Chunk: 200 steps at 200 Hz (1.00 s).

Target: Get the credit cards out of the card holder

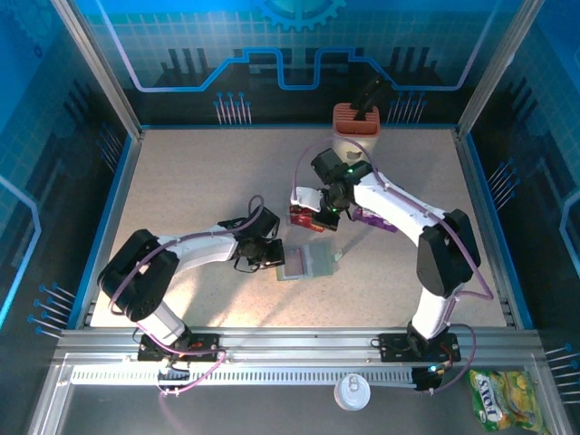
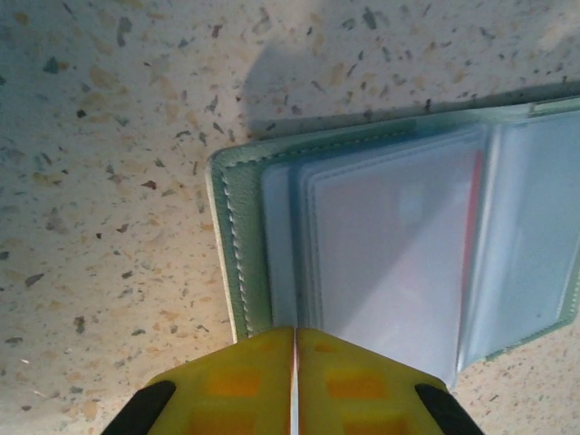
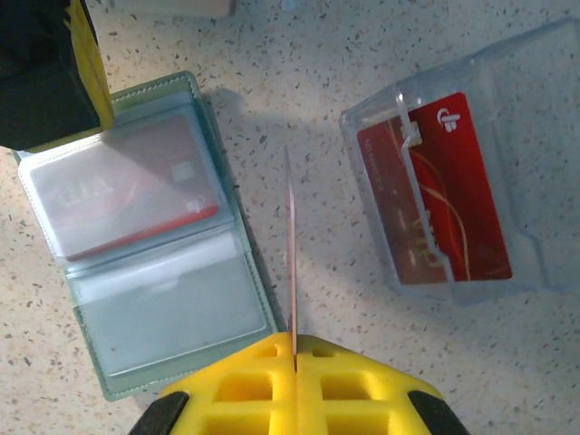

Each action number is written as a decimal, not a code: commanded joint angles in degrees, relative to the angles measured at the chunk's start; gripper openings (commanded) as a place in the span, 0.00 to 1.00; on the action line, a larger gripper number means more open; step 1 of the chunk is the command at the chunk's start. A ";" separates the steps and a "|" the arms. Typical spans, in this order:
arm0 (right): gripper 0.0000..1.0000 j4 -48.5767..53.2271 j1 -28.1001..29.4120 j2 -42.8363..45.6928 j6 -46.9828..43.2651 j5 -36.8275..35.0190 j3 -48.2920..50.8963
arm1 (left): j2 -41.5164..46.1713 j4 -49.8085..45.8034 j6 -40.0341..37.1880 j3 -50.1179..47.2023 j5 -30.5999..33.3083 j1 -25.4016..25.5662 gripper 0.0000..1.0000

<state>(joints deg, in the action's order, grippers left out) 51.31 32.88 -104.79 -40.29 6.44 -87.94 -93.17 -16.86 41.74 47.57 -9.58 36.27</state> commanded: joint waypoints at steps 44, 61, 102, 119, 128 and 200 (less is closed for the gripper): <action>0.00 7.85 -2.28 -9.81 -7.74 1.50 -13.63 | 1.62 -0.86 -1.83 0.33 1.97 -0.29 0.12; 0.00 10.03 -2.80 -12.21 -8.95 1.45 -17.31 | 2.65 -1.57 -2.00 0.53 2.54 -0.29 0.13; 0.00 11.24 -3.62 -15.96 -10.33 1.06 -22.70 | 4.08 -2.11 -1.84 0.47 3.04 -0.34 0.13; 0.00 12.17 -3.79 -17.60 -10.81 0.78 -24.66 | 4.59 -2.21 -1.67 0.25 3.09 -0.34 0.13; 0.00 12.77 -3.88 -18.41 -11.09 0.64 -25.47 | 4.78 -2.36 -1.66 0.12 3.03 -0.38 0.13; 0.00 13.87 -3.97 -21.72 -11.83 -1.54 -27.70 | 6.34 -3.15 -1.13 -0.42 3.65 -0.34 0.13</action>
<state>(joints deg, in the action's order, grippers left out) 62.37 29.54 -125.10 -51.16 5.98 -113.97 -88.29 -18.00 41.39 47.55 -7.07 36.16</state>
